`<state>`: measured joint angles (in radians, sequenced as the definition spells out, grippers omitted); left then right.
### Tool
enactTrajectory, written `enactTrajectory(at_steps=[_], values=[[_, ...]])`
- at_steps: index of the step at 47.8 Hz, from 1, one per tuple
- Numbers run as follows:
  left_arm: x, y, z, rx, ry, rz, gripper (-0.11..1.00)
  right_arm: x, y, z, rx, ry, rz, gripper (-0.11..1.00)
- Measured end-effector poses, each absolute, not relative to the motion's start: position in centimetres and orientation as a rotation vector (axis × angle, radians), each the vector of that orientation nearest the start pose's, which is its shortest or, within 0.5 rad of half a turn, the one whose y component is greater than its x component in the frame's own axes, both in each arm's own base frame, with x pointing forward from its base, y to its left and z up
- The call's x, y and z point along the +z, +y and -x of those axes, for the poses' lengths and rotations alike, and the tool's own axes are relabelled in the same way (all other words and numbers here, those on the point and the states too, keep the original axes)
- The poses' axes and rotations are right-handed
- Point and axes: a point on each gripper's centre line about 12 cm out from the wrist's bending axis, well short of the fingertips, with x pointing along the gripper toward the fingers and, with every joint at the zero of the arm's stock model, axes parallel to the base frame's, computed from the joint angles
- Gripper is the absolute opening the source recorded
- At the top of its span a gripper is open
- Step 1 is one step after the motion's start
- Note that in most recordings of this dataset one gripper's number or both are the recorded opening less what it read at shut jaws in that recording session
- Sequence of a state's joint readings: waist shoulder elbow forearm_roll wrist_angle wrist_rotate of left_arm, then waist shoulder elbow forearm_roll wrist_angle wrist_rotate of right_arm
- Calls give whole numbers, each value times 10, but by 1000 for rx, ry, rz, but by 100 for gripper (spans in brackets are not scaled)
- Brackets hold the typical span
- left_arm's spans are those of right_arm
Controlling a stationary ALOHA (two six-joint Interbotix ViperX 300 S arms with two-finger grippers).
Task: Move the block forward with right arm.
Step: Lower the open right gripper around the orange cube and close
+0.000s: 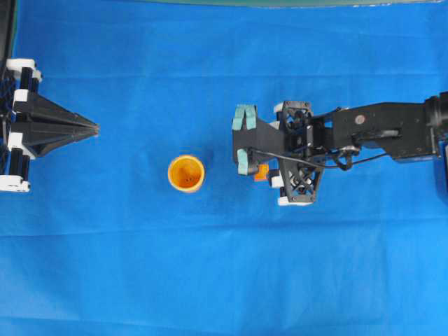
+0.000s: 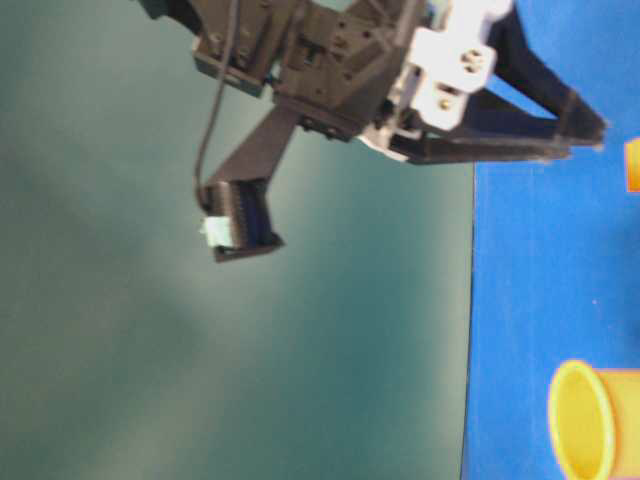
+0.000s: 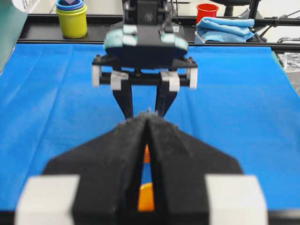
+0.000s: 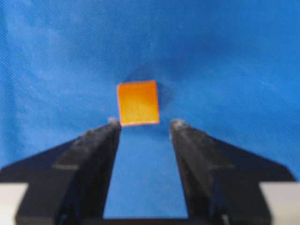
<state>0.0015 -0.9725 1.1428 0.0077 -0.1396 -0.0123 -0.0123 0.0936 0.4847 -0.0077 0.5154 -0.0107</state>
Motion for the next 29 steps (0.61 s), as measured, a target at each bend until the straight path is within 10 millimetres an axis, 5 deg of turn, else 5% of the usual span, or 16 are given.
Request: enactTrajectory(at_steps=[29], values=[[291,0,-200,-1,31,5,1,125,1,-410,11,1111,22,58]])
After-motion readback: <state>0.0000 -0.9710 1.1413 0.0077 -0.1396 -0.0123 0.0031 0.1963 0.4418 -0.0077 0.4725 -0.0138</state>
